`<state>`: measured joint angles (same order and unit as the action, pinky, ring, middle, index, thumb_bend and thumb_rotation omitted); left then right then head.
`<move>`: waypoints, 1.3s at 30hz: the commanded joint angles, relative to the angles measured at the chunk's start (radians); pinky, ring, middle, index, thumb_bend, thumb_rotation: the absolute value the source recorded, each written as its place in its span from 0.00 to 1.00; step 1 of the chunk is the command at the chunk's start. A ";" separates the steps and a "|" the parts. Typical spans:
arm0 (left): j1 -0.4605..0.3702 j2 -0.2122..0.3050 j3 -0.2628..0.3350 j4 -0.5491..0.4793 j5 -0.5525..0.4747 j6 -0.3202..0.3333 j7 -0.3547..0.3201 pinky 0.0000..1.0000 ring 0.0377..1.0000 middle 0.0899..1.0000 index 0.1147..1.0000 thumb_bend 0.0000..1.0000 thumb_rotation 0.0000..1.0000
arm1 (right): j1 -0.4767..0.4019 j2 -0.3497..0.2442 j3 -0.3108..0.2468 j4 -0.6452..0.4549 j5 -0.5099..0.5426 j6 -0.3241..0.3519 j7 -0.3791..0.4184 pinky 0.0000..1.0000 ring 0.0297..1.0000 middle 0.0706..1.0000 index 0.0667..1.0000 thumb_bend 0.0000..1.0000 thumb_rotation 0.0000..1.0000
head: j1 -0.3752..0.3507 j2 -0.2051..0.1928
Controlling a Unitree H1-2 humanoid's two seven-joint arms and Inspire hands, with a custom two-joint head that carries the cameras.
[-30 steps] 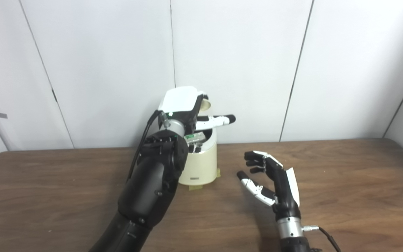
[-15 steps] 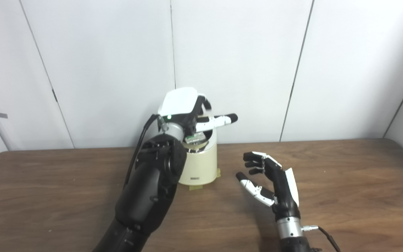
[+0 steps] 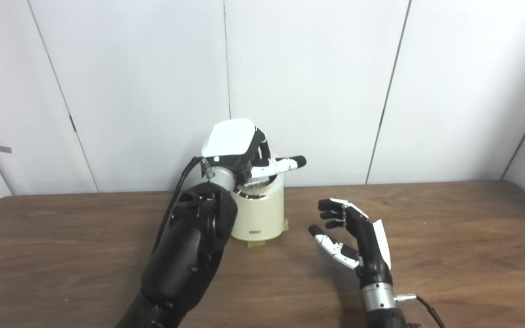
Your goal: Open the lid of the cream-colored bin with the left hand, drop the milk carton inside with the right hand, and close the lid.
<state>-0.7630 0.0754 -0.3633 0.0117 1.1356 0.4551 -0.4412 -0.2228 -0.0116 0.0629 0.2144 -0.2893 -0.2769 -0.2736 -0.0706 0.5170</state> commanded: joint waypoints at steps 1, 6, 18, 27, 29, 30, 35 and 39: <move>-0.061 0.010 0.001 -0.018 0.008 0.000 0.009 0.51 0.48 0.45 0.40 0.76 0.90 | 0.058 0.009 0.003 0.026 -0.012 -0.001 -0.002 0.56 0.64 0.64 0.63 0.31 0.30 | -0.001 0.002; -0.043 0.014 -0.006 0.011 0.003 -0.002 0.024 0.59 0.49 0.46 0.41 0.77 0.90 | 0.058 0.010 0.005 0.021 -0.004 0.012 0.005 0.57 0.64 0.65 0.64 0.31 0.31 | -0.004 0.001; 0.002 0.034 -0.013 0.085 -0.037 -0.008 0.059 0.76 0.60 0.56 0.49 0.76 0.82 | 0.067 0.014 0.010 -0.016 -0.005 0.059 0.015 0.57 0.65 0.66 0.64 0.32 0.30 | -0.014 0.012; 0.037 0.047 -0.032 0.105 -0.067 -0.016 0.083 0.87 0.55 0.49 0.57 0.77 0.98 | 0.071 0.021 0.005 -0.033 0.013 0.090 0.035 0.57 0.65 0.66 0.64 0.33 0.26 | -0.018 0.015; 0.040 0.051 -0.037 0.105 -0.068 -0.017 0.085 0.89 0.56 0.50 0.59 0.78 0.97 | 0.071 0.023 0.005 -0.036 0.019 0.097 0.040 0.58 0.66 0.67 0.65 0.33 0.27 | -0.018 0.014; 0.042 0.054 -0.041 0.105 -0.065 -0.018 0.088 0.89 0.57 0.50 0.60 0.78 0.97 | 0.072 0.022 0.006 -0.036 0.017 0.099 0.040 0.58 0.67 0.67 0.65 0.33 0.27 | -0.017 0.014; 0.045 0.072 -0.064 0.107 -0.047 -0.037 0.115 0.90 0.50 0.42 0.63 0.78 0.95 | 0.071 0.025 0.008 -0.041 0.013 0.108 0.038 0.57 0.66 0.67 0.65 0.34 0.26 | -0.017 0.015; 0.051 0.080 -0.078 0.109 -0.049 -0.051 0.140 0.89 0.47 0.39 0.62 0.78 0.94 | 0.069 0.023 0.012 -0.037 0.009 0.101 0.039 0.50 0.61 0.63 0.64 0.34 0.22 | -0.020 0.013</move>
<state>-0.7035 0.1390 -0.4400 0.1081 1.0788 0.4075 -0.3074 -0.1920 0.0017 0.0656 0.1614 -0.2711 -0.1576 -0.2360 -0.0890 0.5308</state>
